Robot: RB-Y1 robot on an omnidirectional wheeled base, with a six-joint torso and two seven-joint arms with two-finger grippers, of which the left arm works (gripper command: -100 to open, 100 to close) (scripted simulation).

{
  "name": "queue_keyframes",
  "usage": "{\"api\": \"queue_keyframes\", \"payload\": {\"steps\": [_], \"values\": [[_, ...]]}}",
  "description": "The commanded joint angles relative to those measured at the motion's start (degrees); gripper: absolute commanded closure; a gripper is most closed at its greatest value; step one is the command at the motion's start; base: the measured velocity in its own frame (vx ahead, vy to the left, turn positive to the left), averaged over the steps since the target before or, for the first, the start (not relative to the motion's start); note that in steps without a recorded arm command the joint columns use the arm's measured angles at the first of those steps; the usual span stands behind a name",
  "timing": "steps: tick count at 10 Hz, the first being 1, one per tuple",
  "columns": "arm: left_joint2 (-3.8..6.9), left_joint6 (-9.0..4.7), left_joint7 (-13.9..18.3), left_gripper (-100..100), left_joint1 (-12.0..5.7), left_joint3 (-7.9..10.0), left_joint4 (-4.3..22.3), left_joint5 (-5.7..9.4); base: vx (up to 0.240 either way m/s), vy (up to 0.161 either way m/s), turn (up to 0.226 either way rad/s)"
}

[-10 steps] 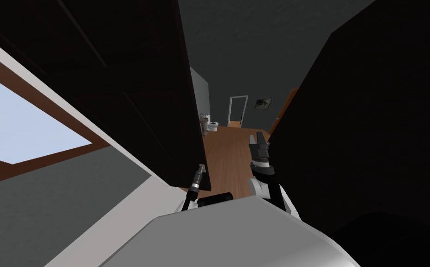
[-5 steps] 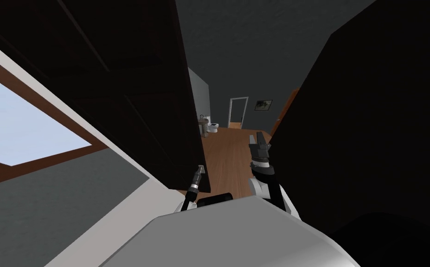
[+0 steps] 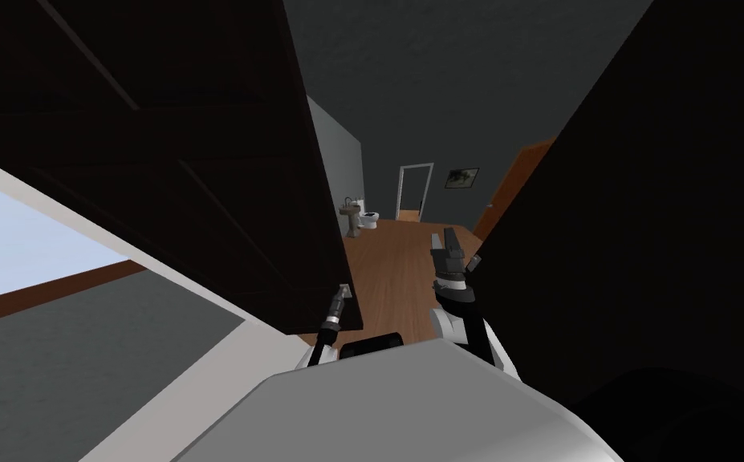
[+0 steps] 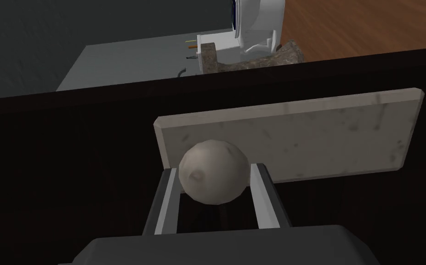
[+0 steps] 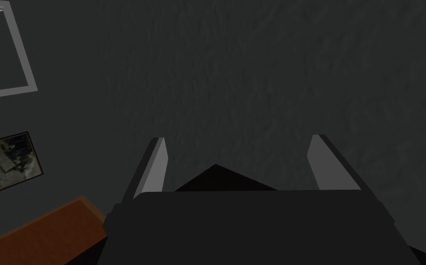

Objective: Push the door open

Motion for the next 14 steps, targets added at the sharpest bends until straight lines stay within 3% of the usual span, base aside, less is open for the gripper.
{"api": "queue_keyframes", "payload": {"steps": [1,4,5,8,11,14], "values": [[0.6,-0.21,-0.43,100,-0.15,1.8,0.2,0.65,0.14,-0.068,0.065],[0.75,-0.14,-1.04,100,-0.76,4.26,0.8,1.58,0.187,-0.098,0.093],[0.5,0.22,-0.76,-100,-0.02,3.29,-0.15,1.45,-0.049,-0.073,0.076],[0.17,0.4,-0.58,-100,0.27,3.16,-0.63,1.62,-0.195,-0.022,0.022],[-1.08,0.79,-0.23,-100,0.87,2.88,-1.62,1.98,-0.267,-0.045,0.054],[-0.42,0.48,-0.35,-100,0.91,3.11,-1.46,2.0,0.056,-0.027,-0.013]]}}
